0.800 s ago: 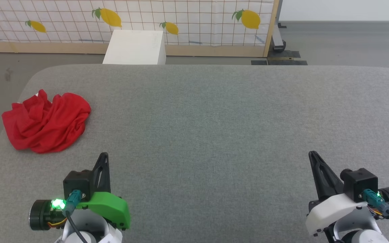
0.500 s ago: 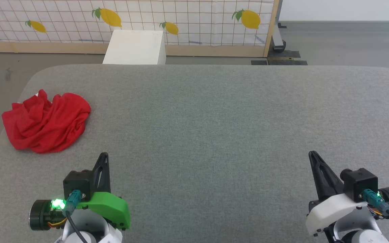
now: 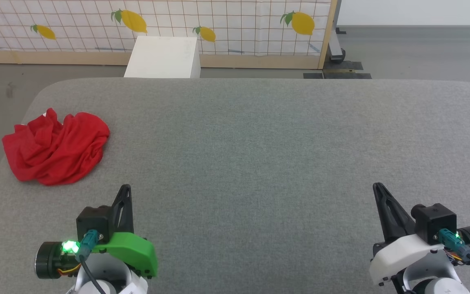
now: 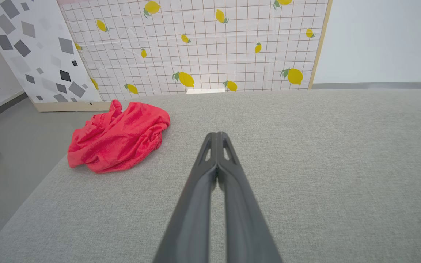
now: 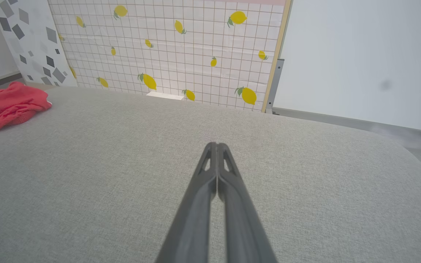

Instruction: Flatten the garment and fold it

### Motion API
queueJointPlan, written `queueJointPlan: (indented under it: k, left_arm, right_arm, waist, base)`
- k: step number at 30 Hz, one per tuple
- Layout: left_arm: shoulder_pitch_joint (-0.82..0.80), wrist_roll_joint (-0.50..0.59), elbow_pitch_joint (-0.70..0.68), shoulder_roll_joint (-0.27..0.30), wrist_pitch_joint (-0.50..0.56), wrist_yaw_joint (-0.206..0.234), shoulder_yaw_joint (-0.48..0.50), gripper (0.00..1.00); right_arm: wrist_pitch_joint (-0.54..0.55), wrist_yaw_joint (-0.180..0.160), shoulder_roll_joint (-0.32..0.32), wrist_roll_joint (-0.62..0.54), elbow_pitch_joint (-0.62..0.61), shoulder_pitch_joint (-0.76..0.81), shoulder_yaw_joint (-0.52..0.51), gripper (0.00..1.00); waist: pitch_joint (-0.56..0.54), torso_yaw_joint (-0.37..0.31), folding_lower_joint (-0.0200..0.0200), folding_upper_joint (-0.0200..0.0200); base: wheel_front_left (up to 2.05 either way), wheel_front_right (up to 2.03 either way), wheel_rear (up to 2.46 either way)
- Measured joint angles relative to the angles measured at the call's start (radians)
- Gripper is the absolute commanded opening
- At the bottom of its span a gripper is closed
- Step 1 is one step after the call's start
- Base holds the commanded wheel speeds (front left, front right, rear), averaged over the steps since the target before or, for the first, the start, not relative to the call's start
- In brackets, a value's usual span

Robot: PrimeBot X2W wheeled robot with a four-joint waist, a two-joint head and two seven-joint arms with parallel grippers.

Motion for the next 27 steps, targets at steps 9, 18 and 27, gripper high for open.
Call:
queueJointPlan:
  k: [9, 18, 27]
  left_arm:
    - [0.0, -0.005, 0.0, 0.0, 0.0, 0.0, -0.003, 1.0]
    - [-0.001, -0.012, 0.007, 0.0, -0.007, 0.0, -0.011, 1.0]
    - [-0.003, -0.021, 0.02, 0.0, -0.027, 0.01, -0.021, 1.0]
  right_arm:
    - [0.0, 0.0, 0.0, 0.0, 0.001, 0.001, 0.0, 1.0]
    - [-0.005, 0.0, 0.0, 0.0, 0.002, 0.001, 0.0, 1.0]
    - [-0.024, 0.0, 0.0, 0.0, 0.006, 0.001, -0.002, 1.0]
  waist:
    - [0.0, 0.0, 0.0, 0.0]
    - [0.0, 0.001, 0.0, 0.0]
    - [0.001, 0.023, 0.0, 0.0]
  base:
    - [0.0, 0.0, 0.0]
    - [0.0, 0.0, 0.0]
    - [0.0, 0.0, 0.0]
